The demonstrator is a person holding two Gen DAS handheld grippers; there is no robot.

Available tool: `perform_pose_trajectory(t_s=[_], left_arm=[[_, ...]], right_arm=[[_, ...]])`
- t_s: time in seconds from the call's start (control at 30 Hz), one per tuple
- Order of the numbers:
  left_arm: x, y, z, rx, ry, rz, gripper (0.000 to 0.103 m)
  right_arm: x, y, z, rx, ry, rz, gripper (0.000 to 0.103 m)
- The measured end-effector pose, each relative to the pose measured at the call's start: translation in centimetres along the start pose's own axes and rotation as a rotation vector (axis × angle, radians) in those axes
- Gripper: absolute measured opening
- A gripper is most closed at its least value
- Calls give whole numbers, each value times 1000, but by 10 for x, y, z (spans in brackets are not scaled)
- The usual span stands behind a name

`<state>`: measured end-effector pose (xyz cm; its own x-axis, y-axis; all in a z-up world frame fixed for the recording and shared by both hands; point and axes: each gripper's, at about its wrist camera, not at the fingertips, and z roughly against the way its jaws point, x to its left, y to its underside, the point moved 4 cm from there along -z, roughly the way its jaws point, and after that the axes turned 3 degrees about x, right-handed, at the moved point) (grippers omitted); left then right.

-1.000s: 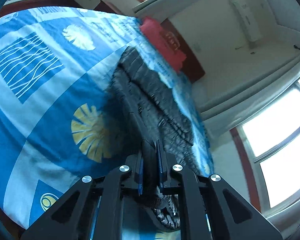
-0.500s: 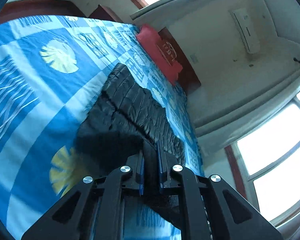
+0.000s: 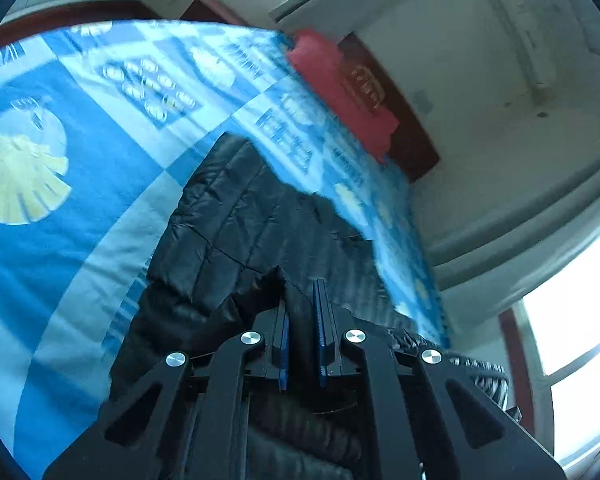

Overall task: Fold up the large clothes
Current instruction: 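Lift the hem and fold it toward the collar with both grippers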

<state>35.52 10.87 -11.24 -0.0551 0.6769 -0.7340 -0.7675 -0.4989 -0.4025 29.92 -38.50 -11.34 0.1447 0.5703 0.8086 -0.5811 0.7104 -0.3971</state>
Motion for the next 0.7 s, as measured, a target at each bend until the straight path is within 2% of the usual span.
perform_pose_trajectory(t_s=[0.17, 0.27, 0.3, 0.4, 0.47, 0.53, 0.63, 0.7], left_arm=[[20, -13, -45, 52, -68, -9, 10], [26, -15, -56, 70, -93, -43, 14], [27, -15, -57, 71, -89, -48, 16], [28, -15, -52, 75, -33, -32, 31], [25, -16, -44, 72, 17, -12, 52], [19, -19, -31, 49, 53, -13, 69], [10, -22, -16, 18, 61, -60, 72], [9, -25, -13, 12, 30, -106, 73]], right_arm=[[-26, -14, -43, 34, 48, -34, 12], [-36, -16, -55, 37, 66, -46, 22], [-39, -16, -57, 37, 66, -49, 30], [-41, -15, -51, 19, 52, -46, 53], [-41, -16, -41, 0, 38, -38, 59], [-40, -17, -31, -6, 27, -31, 60], [-38, -23, -24, -5, 54, 15, 60], [-36, -27, -24, -3, 93, 59, 60]])
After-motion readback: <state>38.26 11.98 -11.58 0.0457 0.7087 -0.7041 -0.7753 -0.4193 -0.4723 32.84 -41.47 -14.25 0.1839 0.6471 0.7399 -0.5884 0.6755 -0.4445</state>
